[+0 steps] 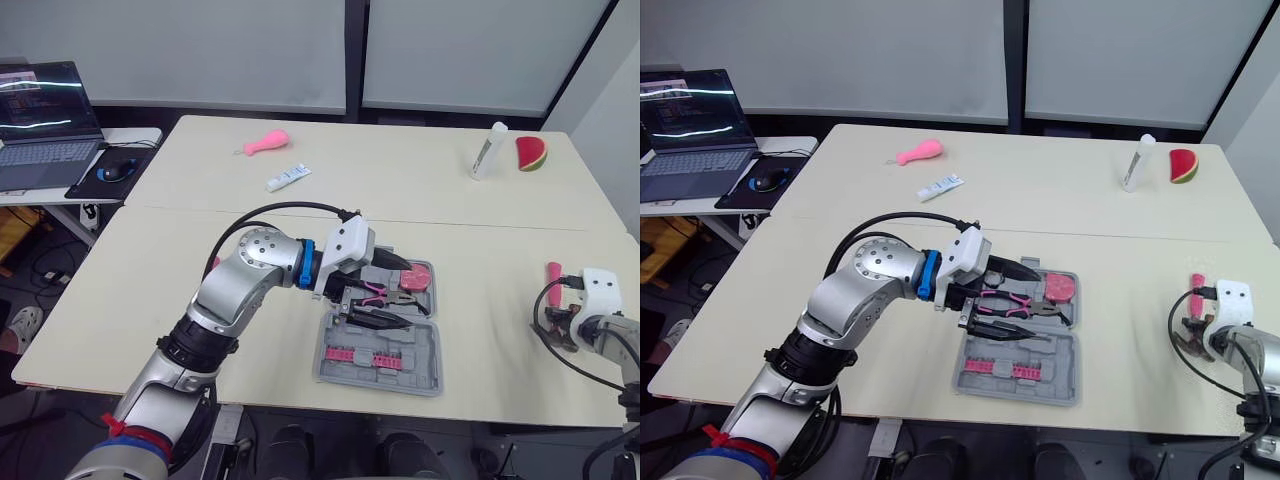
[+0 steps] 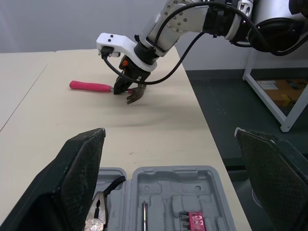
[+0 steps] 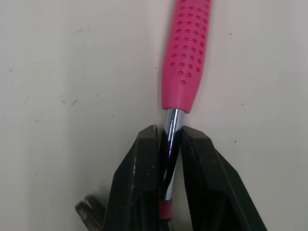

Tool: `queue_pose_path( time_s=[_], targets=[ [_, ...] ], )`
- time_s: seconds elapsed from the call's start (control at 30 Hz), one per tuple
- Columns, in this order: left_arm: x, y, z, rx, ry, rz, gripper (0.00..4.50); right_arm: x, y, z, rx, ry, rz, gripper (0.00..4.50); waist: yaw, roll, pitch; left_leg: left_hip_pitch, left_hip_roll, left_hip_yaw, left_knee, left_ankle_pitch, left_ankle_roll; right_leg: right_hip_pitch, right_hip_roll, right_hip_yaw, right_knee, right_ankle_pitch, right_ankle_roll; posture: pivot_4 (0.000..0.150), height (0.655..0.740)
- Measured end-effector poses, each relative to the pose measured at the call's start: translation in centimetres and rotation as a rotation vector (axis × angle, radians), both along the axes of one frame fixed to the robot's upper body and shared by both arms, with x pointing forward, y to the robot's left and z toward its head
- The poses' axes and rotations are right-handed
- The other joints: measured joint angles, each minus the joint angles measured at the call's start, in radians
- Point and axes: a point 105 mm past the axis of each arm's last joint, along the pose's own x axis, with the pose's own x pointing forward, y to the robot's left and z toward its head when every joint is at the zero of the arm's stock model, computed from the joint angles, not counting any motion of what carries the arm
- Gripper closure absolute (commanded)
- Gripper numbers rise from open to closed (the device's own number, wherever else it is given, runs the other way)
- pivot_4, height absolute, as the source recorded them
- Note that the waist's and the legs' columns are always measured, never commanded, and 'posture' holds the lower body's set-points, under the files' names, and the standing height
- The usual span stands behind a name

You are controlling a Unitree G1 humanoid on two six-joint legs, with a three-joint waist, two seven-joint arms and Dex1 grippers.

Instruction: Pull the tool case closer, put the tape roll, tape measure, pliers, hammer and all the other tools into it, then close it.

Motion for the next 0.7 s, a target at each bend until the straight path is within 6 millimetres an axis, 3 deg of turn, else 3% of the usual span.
queue_pose_path(
  time_s=[0.33,0.7],
  targets=[
    [0.3,2.1,-1.4,0.07,0.023,0.043,0.0,-1.7,0.8,-0.1,0.004,0.014,0.04,4.28,0.001,0.0,0.0,0.0,0.0,-0.001,0.0,0.0,0.0,0.0,0.0,0.0,0.0,0.0,0.0,0.15,0.74],
    [-1.1,6.0,-3.6,0.164,0.037,0.056,0.0,-2.7,4.3,2.2,-0.015,-0.009,0.221,4.28,-0.001,0.003,0.002,0.001,0.001,-0.002,-0.001,0.0,0.0,-0.001,0.0,0.001,0.0,0.0,0.0,0.15,0.74]
  ],
)
